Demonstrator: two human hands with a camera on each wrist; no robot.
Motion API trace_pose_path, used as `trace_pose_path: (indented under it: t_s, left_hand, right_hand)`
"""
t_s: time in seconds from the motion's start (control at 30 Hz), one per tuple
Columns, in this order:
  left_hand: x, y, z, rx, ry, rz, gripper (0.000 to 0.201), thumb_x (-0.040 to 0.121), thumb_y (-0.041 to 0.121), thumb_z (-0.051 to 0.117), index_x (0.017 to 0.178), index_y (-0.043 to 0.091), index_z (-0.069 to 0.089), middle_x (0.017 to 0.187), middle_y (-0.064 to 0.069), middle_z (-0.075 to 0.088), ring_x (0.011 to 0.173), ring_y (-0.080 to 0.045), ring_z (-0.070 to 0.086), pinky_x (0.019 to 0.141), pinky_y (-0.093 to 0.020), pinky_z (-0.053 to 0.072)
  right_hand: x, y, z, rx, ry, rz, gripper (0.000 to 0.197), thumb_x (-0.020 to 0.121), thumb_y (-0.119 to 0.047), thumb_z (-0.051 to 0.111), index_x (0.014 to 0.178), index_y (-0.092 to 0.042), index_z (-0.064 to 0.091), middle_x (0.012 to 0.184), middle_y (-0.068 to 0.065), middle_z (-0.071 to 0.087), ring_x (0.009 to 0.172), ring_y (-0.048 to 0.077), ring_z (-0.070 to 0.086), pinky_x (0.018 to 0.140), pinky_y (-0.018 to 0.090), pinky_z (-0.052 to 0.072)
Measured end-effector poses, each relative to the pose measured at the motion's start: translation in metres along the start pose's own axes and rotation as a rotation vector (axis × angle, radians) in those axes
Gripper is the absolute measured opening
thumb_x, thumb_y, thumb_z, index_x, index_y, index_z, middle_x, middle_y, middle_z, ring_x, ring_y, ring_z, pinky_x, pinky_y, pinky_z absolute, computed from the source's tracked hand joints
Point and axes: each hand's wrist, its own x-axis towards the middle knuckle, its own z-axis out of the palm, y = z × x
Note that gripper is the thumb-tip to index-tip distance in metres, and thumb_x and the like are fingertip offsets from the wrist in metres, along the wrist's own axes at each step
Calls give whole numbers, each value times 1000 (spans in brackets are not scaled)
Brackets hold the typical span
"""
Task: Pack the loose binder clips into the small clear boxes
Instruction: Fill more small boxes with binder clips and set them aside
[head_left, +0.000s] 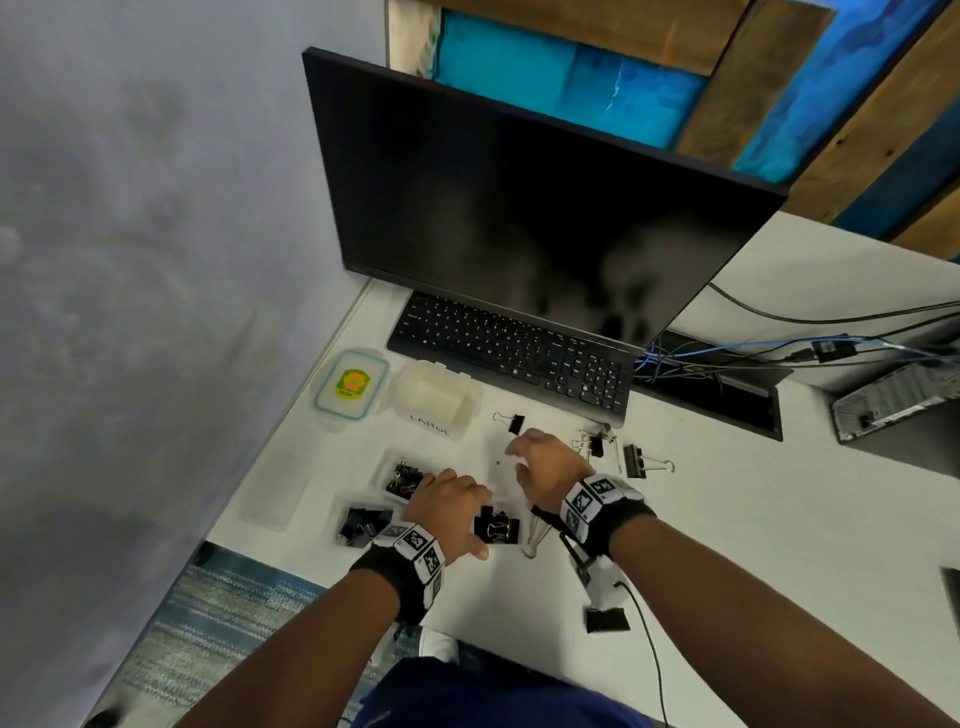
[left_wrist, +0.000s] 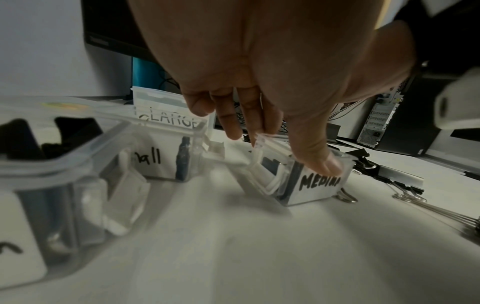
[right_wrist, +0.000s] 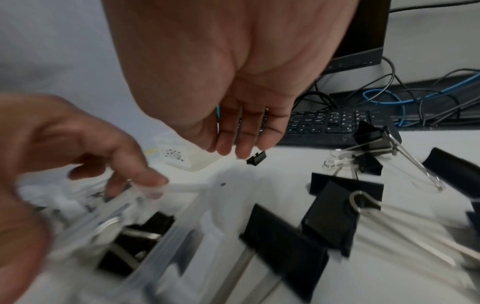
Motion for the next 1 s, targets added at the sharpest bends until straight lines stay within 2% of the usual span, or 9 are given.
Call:
trace_pose_path:
  t_s: [0.1,0.2,0.3,0.43,0.6,0.7,0.77,0.9,1.0]
  left_hand:
    - [0,0,1,0,3,-6,74,73,56,73,137,28,48,132,6,54,125,-20,40,108,-37,28]
    - [0,0,2,13,0,0,74,74,57,72,136,27,47,131,4,54,124,-21,40,108,-39,28]
    - [1,0,1,20,-12,4,73,74,57,71,136,26,47,131,3,54,123,-22,40,107,-40,28]
    - [1,-3,1,1,-22,5,74,74,57,71,137,26,47,132,4,53,125,-22,39,108,-39,27]
    - [1,-3,2,-10,-8,13,73,73,56,72,136,27,48,132,5,53,124,-21,39,107,-39,27]
    - [1,-3,2,-15,-10,13,74,73,57,72,137,27,47,133,5,53,125,-21,39,107,-39,27]
    - [1,-3,2,-18,-6,9,74,73,57,72,136,27,47,133,5,53,125,-20,39,107,-38,28]
    - [0,-3,0,-25,4,9,73,74,56,72,137,27,48,133,6,53,125,-20,40,106,-37,29]
    - [-1,-2,1,-44,9,1,74,73,56,73,136,28,48,133,7,53,124,-19,41,106,-36,30]
  right_hand:
    - [23,7,-9,-106,-126,99,58,93,-13,48,149,-20,34,156,-3,28,136,24,36,110,41,40]
    - [35,13,-12,-158,-212,127,70,90,-7,46,154,-23,24,162,-9,13,141,26,29,112,45,37]
    - [36,19,-8,-161,-223,102,63,90,-8,47,150,-23,34,160,-6,20,138,26,35,109,42,40]
    - [30,24,-3,-106,-240,95,39,92,-20,56,131,-14,56,138,4,41,122,23,50,102,32,43]
    - [18,22,5,-122,-281,127,26,87,-16,56,111,-6,63,122,9,44,109,27,55,93,34,49]
    - [12,23,13,-125,-251,147,24,90,-12,51,112,-9,61,120,9,47,113,28,54,95,38,49]
    - [8,22,12,-90,-231,152,26,86,-10,55,111,-11,59,117,7,49,112,26,53,91,34,50]
    - [-6,20,5,125,-60,122,24,75,-19,68,97,-24,60,100,-5,57,91,14,57,75,26,50]
    - [-23,15,0,292,-56,24,22,67,-21,70,86,-28,63,90,-10,61,81,11,62,73,30,55]
